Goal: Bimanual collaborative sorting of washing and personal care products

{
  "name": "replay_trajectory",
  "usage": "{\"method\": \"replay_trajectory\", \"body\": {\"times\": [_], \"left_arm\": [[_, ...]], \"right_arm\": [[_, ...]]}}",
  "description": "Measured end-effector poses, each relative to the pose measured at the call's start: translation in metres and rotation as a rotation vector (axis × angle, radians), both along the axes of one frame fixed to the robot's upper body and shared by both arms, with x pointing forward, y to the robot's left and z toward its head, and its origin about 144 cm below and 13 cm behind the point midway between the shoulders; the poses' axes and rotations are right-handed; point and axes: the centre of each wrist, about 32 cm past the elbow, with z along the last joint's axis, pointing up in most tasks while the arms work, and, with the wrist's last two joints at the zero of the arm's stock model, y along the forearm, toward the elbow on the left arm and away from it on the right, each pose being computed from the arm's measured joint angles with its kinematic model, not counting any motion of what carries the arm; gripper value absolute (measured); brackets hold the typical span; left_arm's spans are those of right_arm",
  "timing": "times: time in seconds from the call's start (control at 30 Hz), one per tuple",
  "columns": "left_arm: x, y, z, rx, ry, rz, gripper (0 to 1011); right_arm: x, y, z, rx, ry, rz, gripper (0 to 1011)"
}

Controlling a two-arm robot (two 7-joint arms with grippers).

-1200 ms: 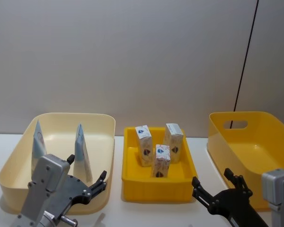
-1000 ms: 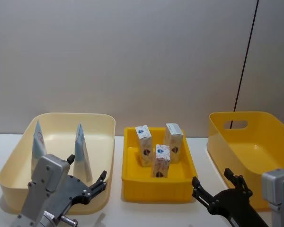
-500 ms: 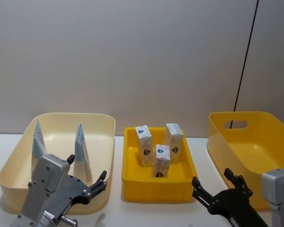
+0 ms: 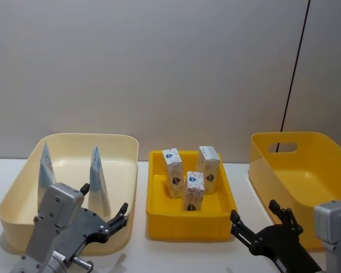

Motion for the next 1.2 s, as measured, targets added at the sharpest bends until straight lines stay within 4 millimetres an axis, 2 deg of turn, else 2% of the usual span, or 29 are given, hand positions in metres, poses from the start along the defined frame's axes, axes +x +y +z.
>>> {"method": "replay_trajectory", "body": {"times": [0.8, 1.2], "left_arm": [[0.0003, 0.0008, 0.0006, -0.005, 0.003, 0.003, 1003], [0.0052, 0.0058, 0.0094, -0.099, 0.064, 0.031, 1003]], "right_arm": [[0.0000, 0.0000, 0.0000, 0.000, 0.000, 0.000, 1001], [0.0000, 0.0000, 0.0000, 0.000, 0.000, 0.000, 1001]]}}
